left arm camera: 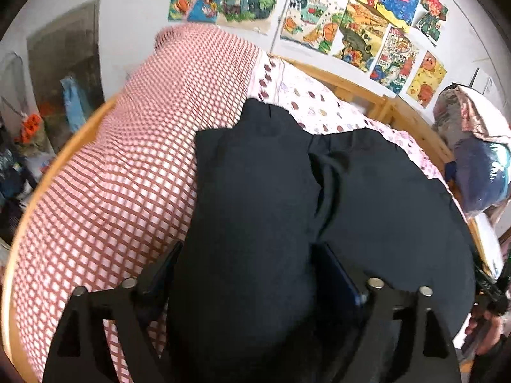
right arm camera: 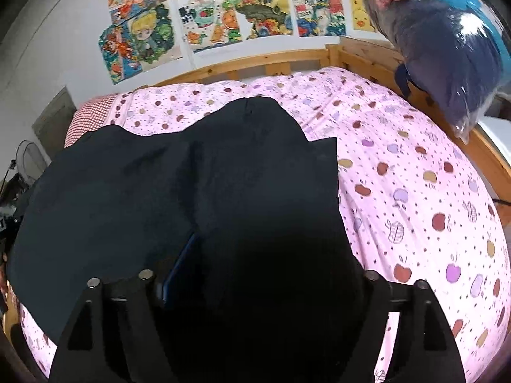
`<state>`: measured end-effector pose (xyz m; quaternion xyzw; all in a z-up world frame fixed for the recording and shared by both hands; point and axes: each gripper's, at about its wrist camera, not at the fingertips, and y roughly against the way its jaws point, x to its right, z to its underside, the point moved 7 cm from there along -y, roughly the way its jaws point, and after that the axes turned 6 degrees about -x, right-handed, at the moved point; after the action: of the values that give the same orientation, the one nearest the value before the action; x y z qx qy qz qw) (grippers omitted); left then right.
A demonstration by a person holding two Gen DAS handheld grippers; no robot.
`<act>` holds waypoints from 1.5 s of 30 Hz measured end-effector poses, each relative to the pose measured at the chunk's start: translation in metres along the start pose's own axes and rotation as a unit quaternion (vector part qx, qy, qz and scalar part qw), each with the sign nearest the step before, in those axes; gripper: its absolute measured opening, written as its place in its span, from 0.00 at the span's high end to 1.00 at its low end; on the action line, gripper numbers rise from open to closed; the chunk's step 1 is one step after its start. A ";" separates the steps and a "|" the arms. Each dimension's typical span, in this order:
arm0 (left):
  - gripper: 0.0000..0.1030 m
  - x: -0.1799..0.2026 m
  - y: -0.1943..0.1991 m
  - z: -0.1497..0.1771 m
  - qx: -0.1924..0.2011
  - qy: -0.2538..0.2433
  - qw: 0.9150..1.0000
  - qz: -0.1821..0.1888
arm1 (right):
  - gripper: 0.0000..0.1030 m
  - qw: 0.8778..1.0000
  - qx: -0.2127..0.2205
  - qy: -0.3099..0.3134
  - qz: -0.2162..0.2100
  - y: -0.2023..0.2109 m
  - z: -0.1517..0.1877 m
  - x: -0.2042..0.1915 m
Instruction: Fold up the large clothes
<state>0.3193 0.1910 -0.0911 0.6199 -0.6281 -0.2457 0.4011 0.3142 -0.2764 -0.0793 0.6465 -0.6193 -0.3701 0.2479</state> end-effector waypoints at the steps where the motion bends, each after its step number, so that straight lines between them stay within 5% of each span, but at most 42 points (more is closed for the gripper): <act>1: 0.13 0.001 0.001 0.001 0.002 -0.002 1.000 -0.001 | 0.23 1.000 0.000 -0.004 0.003 -0.001 0.001 0.001; 7: 0.01 0.001 0.011 0.003 0.022 -0.003 0.999 -0.028 | 0.18 1.000 0.012 -0.002 0.023 0.003 0.005 -0.001; 10: 0.00 0.005 0.023 0.004 0.047 -0.011 0.998 -0.043 | 0.06 0.998 0.035 0.012 0.047 0.014 0.003 -0.001; 21: 0.00 0.034 0.051 0.021 0.062 -0.042 0.995 -0.069 | 0.06 0.995 0.085 0.029 0.050 0.054 0.004 -0.011; 45: 0.00 0.069 0.127 0.068 0.120 -0.090 0.987 -0.059 | 0.04 0.987 0.154 0.056 0.003 0.138 0.043 -0.058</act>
<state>0.1960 0.1253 -0.0129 0.6750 -0.6489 -0.2461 0.2506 0.1971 -0.2282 0.0123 0.6949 -0.6558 -0.2331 0.1809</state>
